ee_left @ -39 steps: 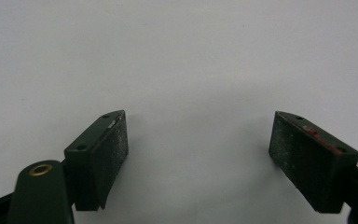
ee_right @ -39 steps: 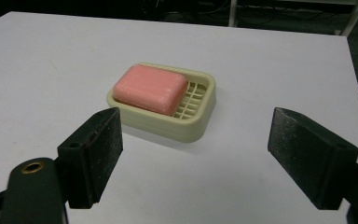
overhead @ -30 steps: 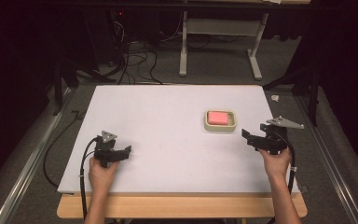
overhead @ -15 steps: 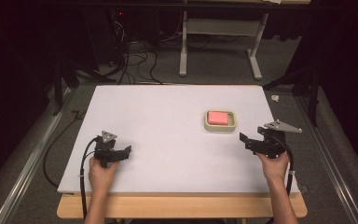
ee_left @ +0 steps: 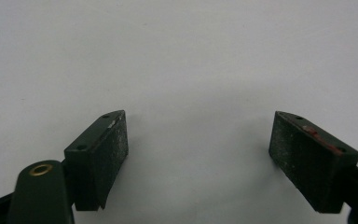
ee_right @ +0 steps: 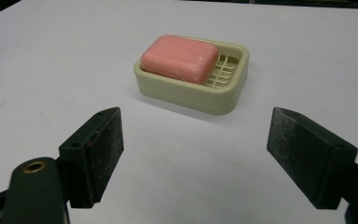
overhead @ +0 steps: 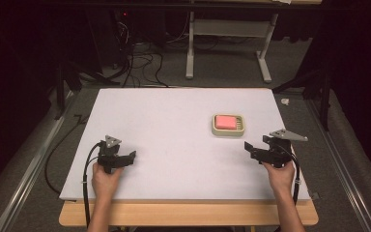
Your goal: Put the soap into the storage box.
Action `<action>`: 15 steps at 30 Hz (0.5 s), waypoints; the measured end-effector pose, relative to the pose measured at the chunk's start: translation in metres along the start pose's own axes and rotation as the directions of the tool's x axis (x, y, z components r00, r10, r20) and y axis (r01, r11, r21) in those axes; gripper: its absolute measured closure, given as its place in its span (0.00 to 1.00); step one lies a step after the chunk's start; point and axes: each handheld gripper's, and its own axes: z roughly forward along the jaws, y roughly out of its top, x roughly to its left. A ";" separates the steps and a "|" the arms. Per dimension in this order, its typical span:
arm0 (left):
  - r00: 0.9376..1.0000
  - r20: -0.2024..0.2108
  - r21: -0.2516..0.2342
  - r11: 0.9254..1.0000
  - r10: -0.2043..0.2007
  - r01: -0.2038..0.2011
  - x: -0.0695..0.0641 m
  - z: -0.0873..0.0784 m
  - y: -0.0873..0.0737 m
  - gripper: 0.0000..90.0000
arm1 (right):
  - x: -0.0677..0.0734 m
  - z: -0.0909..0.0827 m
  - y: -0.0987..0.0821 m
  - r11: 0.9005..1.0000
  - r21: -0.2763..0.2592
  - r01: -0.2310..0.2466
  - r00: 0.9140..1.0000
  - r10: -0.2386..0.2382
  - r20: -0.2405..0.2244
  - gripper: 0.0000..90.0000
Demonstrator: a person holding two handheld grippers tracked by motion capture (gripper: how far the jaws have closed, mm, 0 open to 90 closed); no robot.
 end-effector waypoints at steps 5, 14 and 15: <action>1.000 0.000 0.000 1.000 0.000 0.000 0.000 0.000 0.000 0.22 | 0.002 0.003 -0.004 1.000 0.014 -0.001 1.000 0.002 -0.010 0.21; 1.000 0.000 0.000 1.000 0.000 0.000 0.000 0.000 0.000 0.22 | 0.004 0.008 -0.010 0.999 0.033 -0.005 1.000 0.006 -0.022 0.21; 1.000 0.000 0.000 1.000 -0.001 0.001 0.000 0.000 0.000 0.22 | 0.004 0.008 -0.011 0.999 0.035 -0.002 1.000 0.003 -0.023 0.21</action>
